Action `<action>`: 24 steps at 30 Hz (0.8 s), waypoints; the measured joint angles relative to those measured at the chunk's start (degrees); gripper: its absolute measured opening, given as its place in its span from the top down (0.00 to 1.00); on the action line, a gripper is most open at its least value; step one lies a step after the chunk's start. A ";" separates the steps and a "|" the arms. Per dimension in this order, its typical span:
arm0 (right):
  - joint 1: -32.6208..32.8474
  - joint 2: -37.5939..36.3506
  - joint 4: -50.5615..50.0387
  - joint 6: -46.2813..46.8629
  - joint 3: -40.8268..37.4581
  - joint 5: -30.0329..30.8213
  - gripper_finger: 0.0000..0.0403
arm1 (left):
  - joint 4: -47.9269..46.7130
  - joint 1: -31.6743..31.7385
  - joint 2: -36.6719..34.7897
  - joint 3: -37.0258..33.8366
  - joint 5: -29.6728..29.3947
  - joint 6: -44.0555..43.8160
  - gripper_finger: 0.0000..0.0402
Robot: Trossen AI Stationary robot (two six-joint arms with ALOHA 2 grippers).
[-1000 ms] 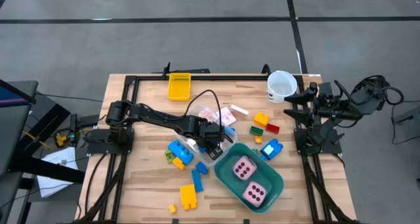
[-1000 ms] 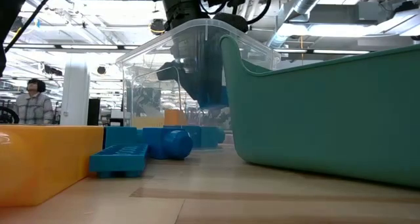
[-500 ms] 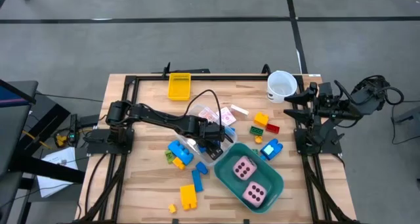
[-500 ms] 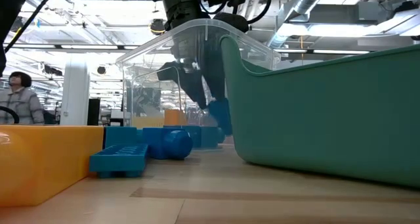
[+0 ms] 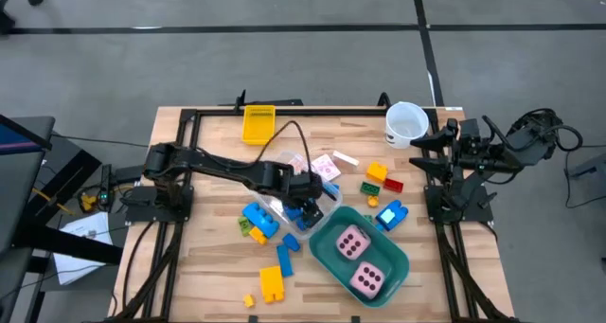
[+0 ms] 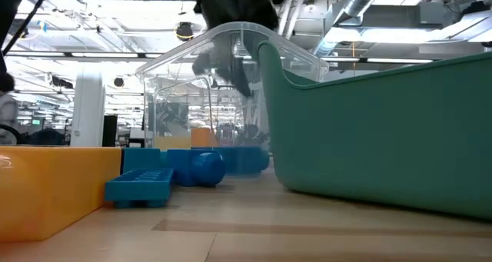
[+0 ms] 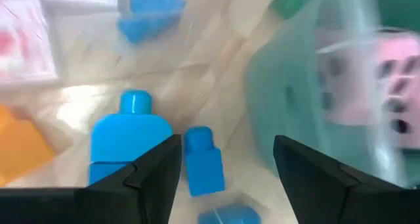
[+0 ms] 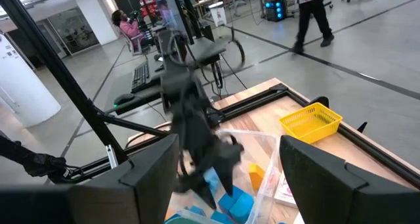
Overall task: Pick & Place Toys
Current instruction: Put the yellow game piece into the transparent bin
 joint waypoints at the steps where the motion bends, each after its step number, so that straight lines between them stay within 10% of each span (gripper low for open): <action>1: 0.00 0.00 -0.06 0.00 -0.02 0.00 0.37 | 0.57 0.00 -1.15 0.00 -0.03 1.06 0.41; 24: 0.02 0.01 -1.14 0.04 -0.01 0.00 0.37 | 2.79 -2.06 -32.89 0.04 -3.15 10.22 0.40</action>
